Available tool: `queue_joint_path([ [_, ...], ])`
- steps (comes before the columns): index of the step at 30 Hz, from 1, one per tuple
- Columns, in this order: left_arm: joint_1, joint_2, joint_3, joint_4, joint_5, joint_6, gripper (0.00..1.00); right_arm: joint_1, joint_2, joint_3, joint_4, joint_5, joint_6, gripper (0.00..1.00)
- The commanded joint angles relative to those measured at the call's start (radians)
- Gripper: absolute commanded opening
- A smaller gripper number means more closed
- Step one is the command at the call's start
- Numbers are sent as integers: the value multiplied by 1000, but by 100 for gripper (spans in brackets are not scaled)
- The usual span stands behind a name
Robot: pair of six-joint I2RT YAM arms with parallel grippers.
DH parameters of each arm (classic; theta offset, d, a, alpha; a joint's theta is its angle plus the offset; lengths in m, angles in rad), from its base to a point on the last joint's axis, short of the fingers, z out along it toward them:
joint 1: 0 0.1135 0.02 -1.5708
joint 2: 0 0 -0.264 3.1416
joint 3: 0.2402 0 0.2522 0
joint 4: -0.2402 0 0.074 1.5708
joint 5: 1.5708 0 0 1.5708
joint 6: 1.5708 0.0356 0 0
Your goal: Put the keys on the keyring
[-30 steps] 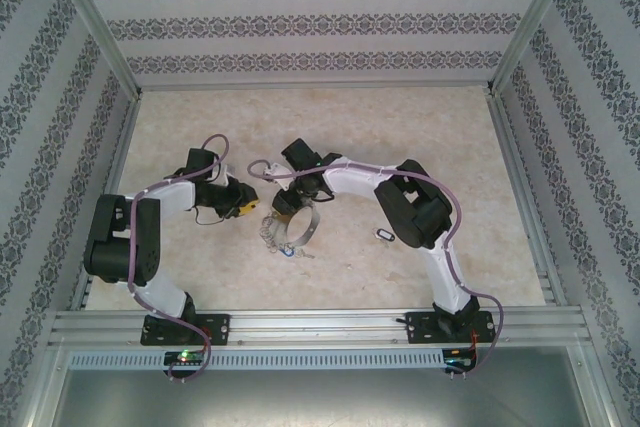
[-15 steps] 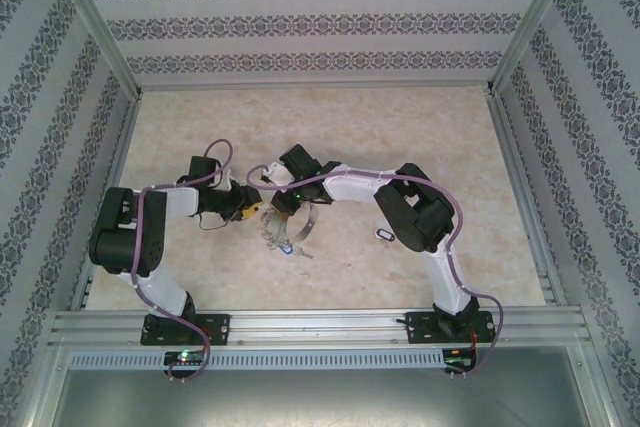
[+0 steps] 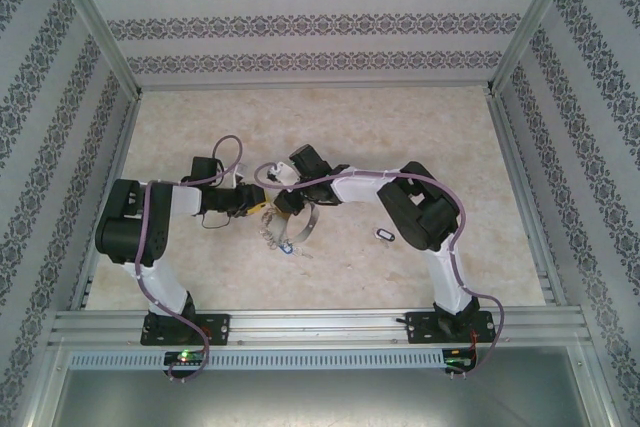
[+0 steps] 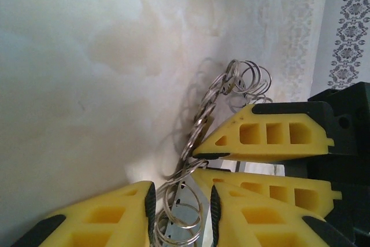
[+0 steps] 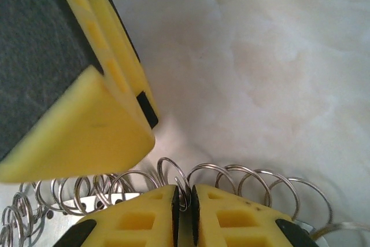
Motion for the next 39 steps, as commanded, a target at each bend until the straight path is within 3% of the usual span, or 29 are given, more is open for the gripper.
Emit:
queue_joint_path([
  [1,-22,45,23,1,-43,101,33,-26,-23,-63,-6,-58,33,18],
  [16,-59,85,76,4,5,138,32,-89,-157,-149,132,-222,136,24],
  [23,-89,122,136,-36,3,188,32,-143,-231,-226,250,-255,233,25],
  [29,-135,159,191,-123,3,252,32,-177,-288,-262,258,-258,232,25],
  [39,-134,168,182,-143,26,247,31,-196,-298,-286,269,-274,238,25],
])
